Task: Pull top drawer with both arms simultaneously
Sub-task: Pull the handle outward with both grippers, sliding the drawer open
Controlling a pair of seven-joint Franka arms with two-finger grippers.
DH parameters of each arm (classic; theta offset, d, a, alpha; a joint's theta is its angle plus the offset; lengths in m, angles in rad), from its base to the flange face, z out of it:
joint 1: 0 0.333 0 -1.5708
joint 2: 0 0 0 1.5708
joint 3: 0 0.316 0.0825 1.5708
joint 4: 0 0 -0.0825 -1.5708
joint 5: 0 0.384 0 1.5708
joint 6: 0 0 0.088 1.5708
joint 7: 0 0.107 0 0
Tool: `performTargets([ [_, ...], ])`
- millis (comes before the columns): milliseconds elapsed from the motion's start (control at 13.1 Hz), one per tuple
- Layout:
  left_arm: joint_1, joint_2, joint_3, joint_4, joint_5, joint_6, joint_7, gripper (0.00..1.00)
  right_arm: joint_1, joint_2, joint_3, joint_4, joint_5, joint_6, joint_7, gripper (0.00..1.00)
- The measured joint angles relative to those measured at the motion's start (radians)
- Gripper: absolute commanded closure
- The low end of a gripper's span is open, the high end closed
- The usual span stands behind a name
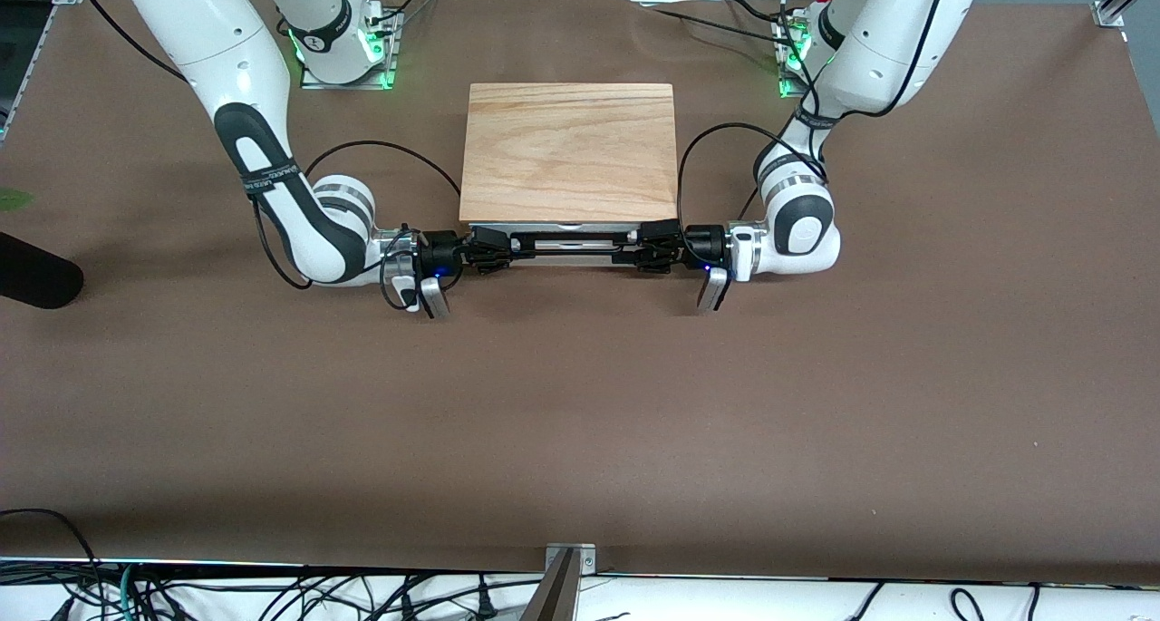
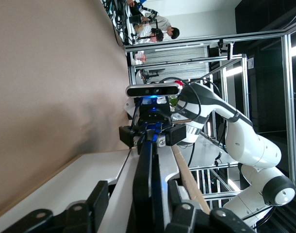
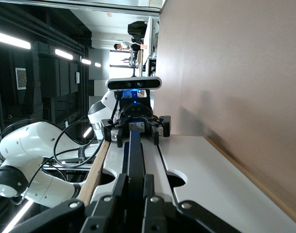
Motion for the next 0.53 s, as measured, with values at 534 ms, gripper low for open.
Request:
performTargets([
  [534, 0.009, -0.006, -0.008, -0.015, -0.019, -0.007, -0.045, 0.91, 0.001, 0.0, 0.0, 0.004, -0.001, 0.003, -0.004, 1.0],
])
